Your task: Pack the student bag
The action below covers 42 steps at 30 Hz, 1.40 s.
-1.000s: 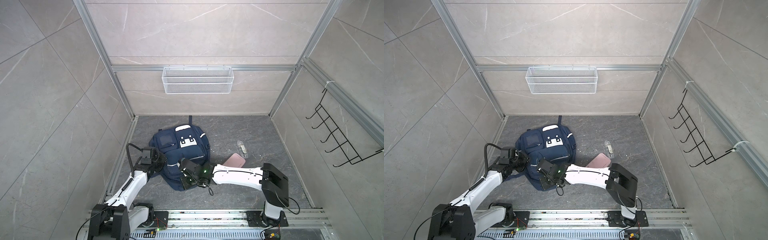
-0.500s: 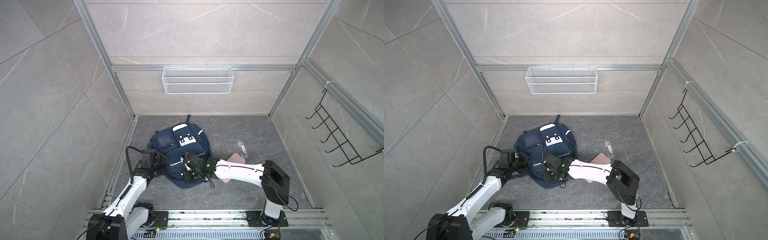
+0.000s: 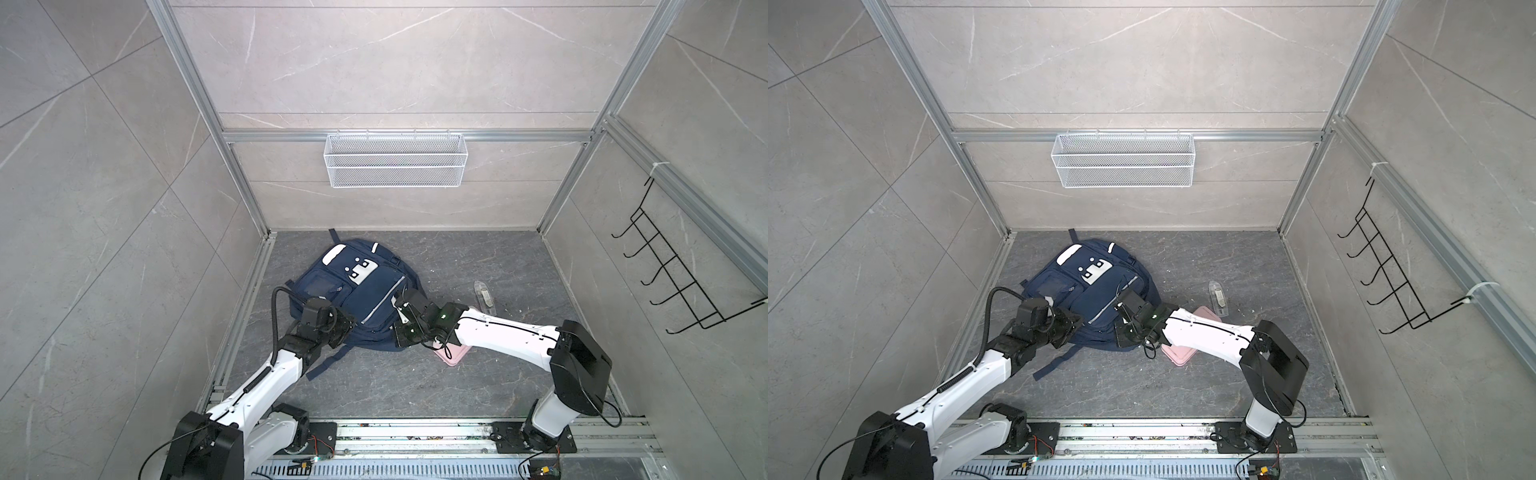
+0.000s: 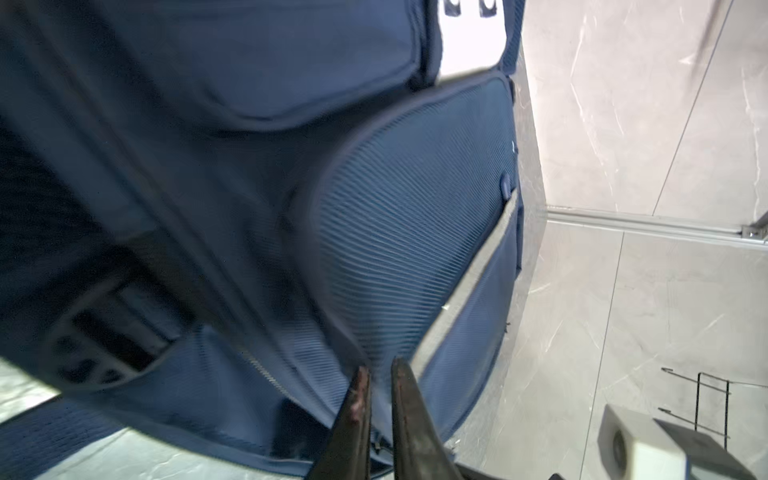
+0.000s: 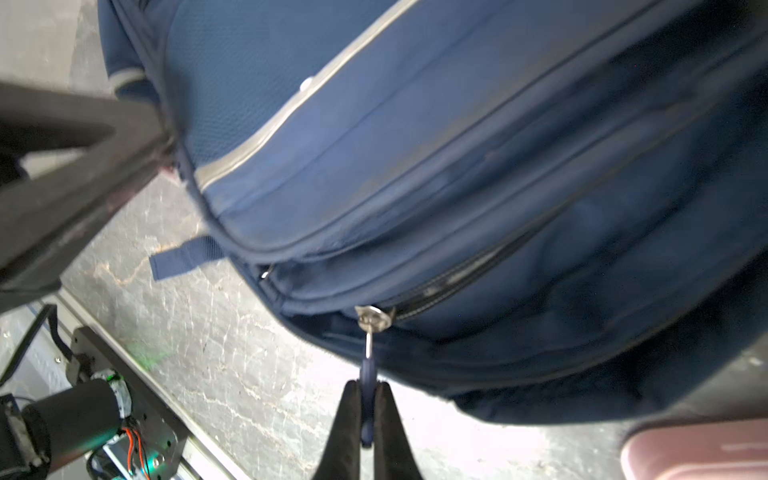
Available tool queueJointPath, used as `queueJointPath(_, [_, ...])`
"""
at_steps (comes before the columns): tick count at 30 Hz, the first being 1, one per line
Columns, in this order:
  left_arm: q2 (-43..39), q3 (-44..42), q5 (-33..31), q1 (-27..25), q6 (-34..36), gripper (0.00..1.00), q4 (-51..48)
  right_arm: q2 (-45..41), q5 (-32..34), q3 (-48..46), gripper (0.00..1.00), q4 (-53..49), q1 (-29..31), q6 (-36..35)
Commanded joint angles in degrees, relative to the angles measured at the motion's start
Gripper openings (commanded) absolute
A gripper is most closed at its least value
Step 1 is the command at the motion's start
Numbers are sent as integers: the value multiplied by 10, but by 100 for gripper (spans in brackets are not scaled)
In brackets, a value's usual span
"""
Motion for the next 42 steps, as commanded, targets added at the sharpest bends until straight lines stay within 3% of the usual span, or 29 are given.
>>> queueJointPath(1, [20,32,-16,-11,-5,14,34,16,-7,15,0,8,35,5])
queueJointPath(12, [57,45,-12,-26,13,16,32,132,-22,120,0,41,73,46])
queueJointPath(19, [12,116,-76,-12,118,34,-127,59,-12,37,0,53,59,48])
queueJointPath(25, [75,200,-81,14,220,43,-222,-7,-13,-52,0,54,59,45])
queueJointPath(28, [125,216,-50,27,246,44,-216,-34,5,-90,0,51,58,45])
queueJointPath(33, [182,219,-53,29,275,44,-195,-75,22,-127,0,41,49,42])
queueJointPath(37, [221,225,-20,29,290,44,-178,-98,31,-134,0,24,37,30])
queueJointPath(42, [239,232,-29,29,305,45,-190,-113,32,-132,0,9,19,17])
